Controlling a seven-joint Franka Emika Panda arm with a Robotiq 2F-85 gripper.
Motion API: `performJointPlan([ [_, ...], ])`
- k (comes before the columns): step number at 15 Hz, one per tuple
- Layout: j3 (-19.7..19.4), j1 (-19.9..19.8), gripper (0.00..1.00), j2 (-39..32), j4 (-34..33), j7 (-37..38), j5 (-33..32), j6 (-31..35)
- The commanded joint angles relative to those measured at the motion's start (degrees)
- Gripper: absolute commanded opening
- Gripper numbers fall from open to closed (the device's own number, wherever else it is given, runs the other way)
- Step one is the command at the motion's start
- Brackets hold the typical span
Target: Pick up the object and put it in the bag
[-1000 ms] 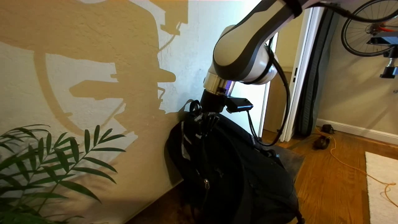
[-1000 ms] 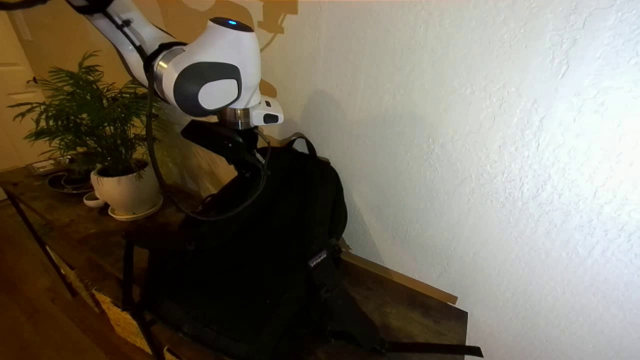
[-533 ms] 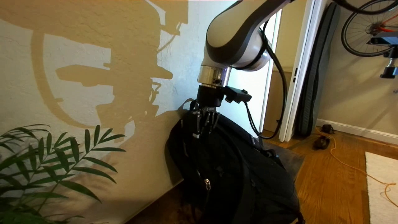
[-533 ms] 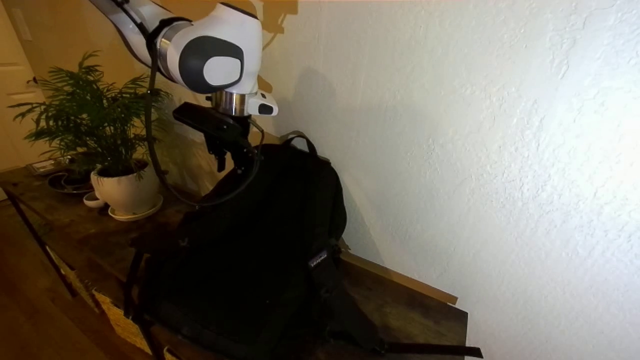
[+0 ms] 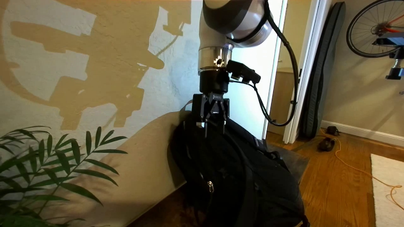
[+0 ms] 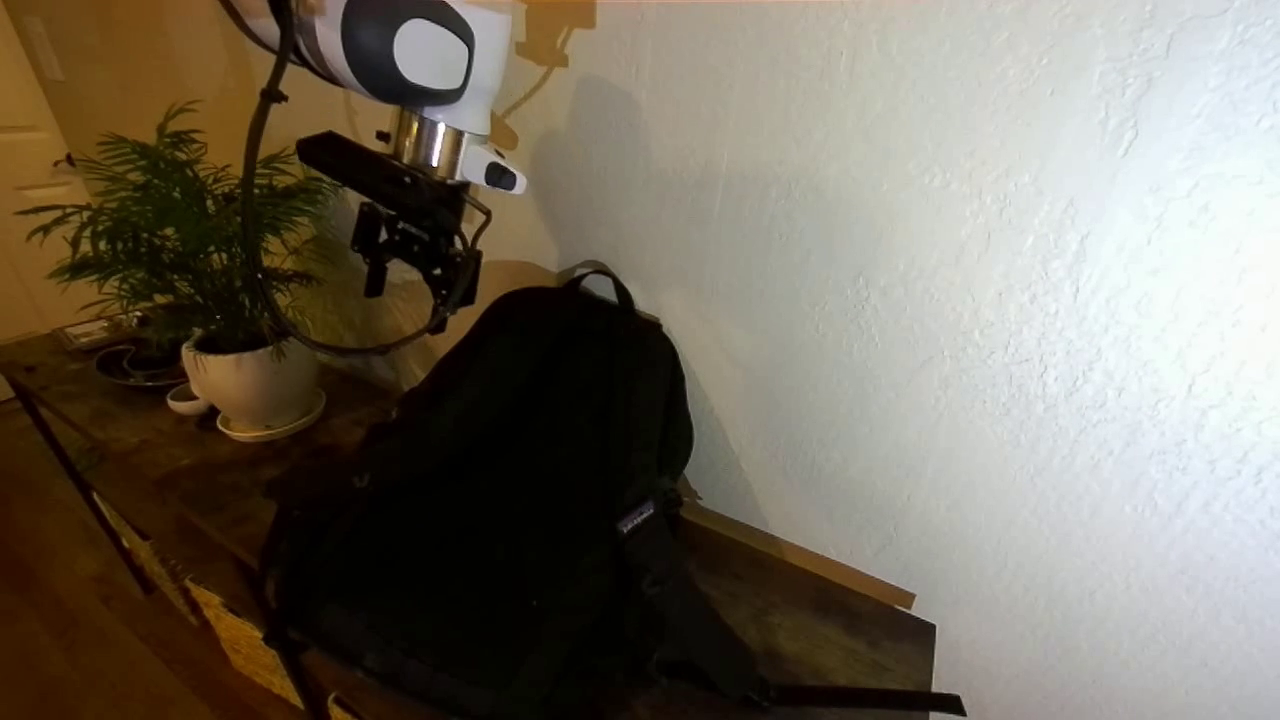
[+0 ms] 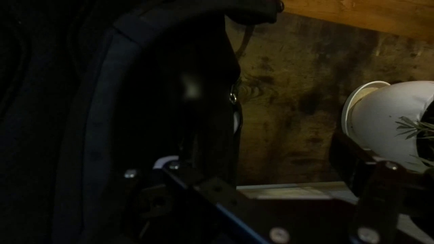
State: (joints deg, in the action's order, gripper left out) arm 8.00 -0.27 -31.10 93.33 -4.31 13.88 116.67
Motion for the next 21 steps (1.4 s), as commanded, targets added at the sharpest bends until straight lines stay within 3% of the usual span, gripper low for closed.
performJointPlan([
  [1, -1.9, 2.2, 1.0, 4.3, 1.9, 5.0, -1.8, -4.8],
  [6, -3.1, 4.1, 1.0, 8.0, 6.5, 9.2, -4.4, -2.9],
  [18, -4.6, 7.3, 1.0, 21.8, 30.2, 23.1, -12.5, 16.2],
  [19, -3.9, 6.3, 1.0, 16.6, 23.6, 19.4, -11.0, 13.0],
  [21, -3.8, 6.5, 1.0, 18.4, 26.1, 20.9, -11.3, 13.9],
])
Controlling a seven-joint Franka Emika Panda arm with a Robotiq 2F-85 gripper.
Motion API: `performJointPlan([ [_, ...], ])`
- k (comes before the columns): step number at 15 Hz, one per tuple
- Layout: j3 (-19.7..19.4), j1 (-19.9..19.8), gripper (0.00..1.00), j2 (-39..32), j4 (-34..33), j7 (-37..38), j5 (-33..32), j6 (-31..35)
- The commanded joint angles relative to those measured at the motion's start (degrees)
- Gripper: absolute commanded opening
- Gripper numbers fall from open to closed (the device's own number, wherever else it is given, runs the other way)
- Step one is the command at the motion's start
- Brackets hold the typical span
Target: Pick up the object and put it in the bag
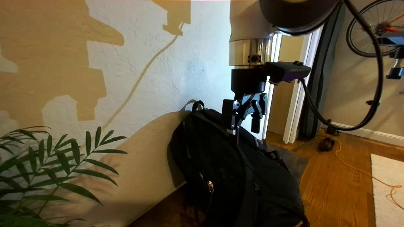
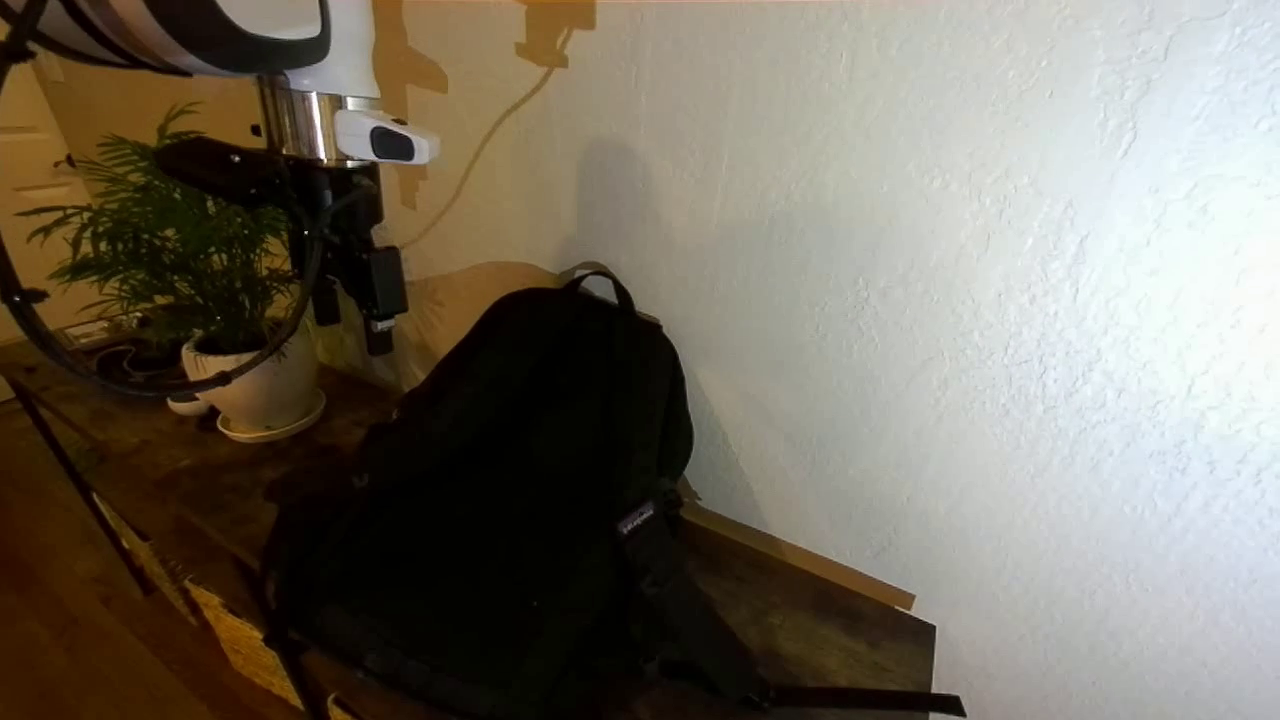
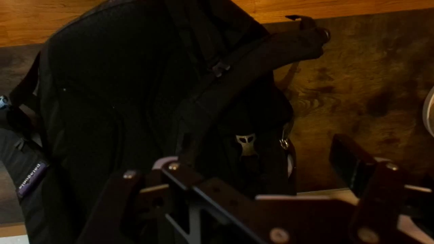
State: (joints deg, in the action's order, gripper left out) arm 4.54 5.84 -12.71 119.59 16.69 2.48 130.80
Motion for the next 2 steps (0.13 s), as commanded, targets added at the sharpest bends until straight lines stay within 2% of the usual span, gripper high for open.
performJointPlan([
  [1, -0.4, 0.4, 1.0, 0.5, 0.5, 0.1, 0.1, -0.1],
  [2, -0.4, 0.4, 1.0, 0.6, 0.6, 0.1, 0.1, 0.0],
])
